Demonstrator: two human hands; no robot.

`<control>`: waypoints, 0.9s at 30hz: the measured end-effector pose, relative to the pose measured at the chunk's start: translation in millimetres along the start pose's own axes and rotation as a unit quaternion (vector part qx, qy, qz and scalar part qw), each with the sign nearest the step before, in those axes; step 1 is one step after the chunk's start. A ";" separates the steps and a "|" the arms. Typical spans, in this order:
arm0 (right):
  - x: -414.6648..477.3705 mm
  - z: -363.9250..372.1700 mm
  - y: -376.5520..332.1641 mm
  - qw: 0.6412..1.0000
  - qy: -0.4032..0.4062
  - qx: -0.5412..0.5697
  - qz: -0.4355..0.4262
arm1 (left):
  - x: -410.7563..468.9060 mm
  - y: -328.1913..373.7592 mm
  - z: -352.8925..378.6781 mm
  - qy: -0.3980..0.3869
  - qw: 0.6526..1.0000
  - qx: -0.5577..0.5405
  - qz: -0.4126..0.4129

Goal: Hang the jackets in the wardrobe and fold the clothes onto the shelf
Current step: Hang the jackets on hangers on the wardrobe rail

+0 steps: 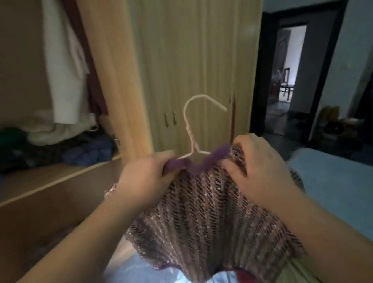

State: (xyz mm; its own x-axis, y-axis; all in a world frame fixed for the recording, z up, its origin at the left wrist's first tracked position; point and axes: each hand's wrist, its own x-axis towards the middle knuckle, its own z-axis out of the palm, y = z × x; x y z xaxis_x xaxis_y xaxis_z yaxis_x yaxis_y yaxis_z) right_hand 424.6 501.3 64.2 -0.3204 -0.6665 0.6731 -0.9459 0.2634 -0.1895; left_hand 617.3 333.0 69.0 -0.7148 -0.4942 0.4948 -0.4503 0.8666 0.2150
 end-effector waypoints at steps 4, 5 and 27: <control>25.6 23.4 -72.2 0.998 -0.035 0.024 -0.047 | -46.4 -77.5 -78.1 0.062 0.993 -0.022 -0.093; 32.2 30.8 -92.8 0.997 -0.045 0.011 -0.066 | -56.6 -89.8 -95.5 0.074 0.992 -0.011 -0.104; 192.4 265.7 -306.1 0.925 -0.135 0.278 -0.219 | -113.5 -312.5 -232.5 -0.169 0.927 -0.010 -0.336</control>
State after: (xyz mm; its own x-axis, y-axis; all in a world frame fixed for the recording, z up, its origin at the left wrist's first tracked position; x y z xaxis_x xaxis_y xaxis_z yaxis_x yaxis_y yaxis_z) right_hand 638.9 107.2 61.8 0.1709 -0.7944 0.5829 -0.8438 -0.4235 -0.3297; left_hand 963.5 134.4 141.4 -0.4056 -0.9128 -0.0481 -0.8468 0.3554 0.3958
